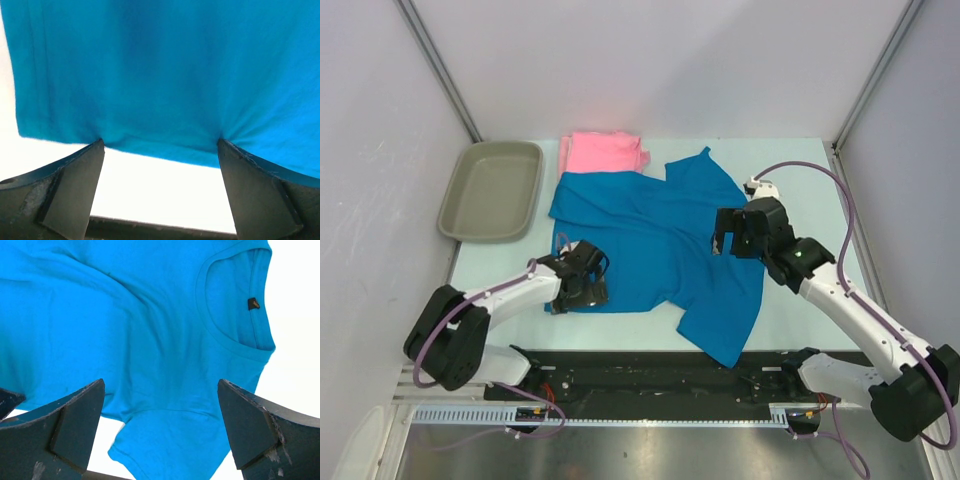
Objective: Fold and stack the t-shirts
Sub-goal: Flatten the tshirt out
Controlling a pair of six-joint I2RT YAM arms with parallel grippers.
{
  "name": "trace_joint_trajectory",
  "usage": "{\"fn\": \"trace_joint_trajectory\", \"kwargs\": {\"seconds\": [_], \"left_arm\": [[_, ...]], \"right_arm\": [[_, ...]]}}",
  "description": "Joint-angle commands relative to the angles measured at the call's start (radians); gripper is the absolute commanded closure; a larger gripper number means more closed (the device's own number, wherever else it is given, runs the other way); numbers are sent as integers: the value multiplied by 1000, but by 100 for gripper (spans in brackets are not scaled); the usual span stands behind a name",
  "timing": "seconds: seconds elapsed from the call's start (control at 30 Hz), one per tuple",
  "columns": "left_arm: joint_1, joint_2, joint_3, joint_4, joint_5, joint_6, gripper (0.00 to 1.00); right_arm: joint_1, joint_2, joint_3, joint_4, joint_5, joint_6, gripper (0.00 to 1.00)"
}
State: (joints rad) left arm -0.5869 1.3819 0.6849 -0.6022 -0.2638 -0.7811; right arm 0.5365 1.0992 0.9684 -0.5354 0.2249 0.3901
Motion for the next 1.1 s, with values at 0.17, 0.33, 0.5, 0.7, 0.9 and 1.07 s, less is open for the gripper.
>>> {"fn": "trace_joint_trajectory", "kwargs": {"seconds": [0.17, 0.33, 0.5, 0.7, 0.9, 1.07], "left_arm": [[-22, -151, -119, -255, 184, -156, 0], [-22, -362, 14, -385, 83, -190, 0], [-21, -339, 188, -456, 17, -167, 0], [-22, -293, 128, -343, 4, -187, 0], [30, -362, 93, -62, 56, -169, 0], [84, -181, 206, -42, 81, -98, 1]], "right_arm": [[-7, -61, 4, -46, 21, 4, 0], [-6, -70, 4, -43, 21, -10, 0], [-15, -6, 1, -81, 71, -17, 0], [-17, -13, -36, -72, 86, -7, 0], [-228, 33, -57, 23, 33, 16, 0], [-397, 207, -47, 190, -113, 113, 0]]}}
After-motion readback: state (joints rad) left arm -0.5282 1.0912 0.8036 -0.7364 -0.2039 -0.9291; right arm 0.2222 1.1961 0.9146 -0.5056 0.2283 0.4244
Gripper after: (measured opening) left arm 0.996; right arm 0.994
